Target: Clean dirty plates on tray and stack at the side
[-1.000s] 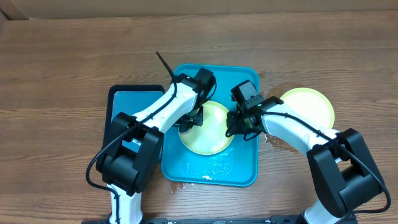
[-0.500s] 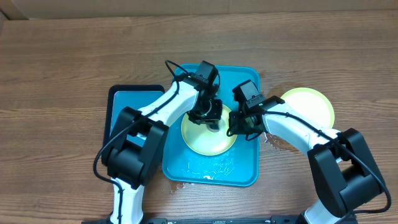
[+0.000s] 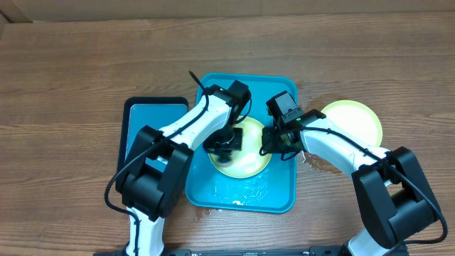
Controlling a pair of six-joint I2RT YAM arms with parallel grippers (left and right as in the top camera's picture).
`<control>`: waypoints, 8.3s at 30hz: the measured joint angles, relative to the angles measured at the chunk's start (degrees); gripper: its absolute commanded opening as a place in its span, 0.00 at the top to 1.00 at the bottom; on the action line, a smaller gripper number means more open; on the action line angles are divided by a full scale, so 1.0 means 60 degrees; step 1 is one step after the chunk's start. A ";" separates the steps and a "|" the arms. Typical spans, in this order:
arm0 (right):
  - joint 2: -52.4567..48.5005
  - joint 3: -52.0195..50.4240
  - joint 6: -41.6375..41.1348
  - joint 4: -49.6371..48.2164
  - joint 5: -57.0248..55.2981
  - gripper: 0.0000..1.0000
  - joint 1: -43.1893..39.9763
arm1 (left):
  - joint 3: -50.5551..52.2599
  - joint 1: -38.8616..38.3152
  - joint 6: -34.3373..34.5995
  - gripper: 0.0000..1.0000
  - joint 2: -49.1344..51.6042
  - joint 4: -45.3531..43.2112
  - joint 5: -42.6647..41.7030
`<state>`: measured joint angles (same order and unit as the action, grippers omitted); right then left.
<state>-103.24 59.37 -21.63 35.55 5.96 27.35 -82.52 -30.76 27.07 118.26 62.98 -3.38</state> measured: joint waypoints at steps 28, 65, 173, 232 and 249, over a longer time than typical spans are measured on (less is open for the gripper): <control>0.0000 0.0015 0.0000 -0.0007 0.0033 0.96 0.0004 | 0.2925 0.4266 0.0605 0.96 -0.4860 -0.0495 0.2619; -0.0266 0.4211 0.2222 -0.1399 -0.6936 0.96 0.5544 | -0.3151 0.5439 -0.0266 0.00 -0.9165 0.3366 0.0951; 0.1337 0.1027 -0.0025 0.5107 0.1443 0.50 -0.8215 | -0.3151 0.5439 -0.0546 0.00 -0.9351 0.3548 0.1177; 1.7078 -0.9723 0.4863 -0.6430 0.3963 0.00 -0.4849 | -0.3177 0.5439 -0.0546 0.00 -0.9351 0.3544 0.1177; 1.7096 -0.9723 0.4860 -0.5406 0.3938 0.00 -0.4849 | -0.3177 0.5439 -0.0546 0.00 -0.9351 0.3548 0.1177</control>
<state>-0.67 1.04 7.53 3.11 29.58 -1.74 -101.58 1.87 23.79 62.15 84.27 3.68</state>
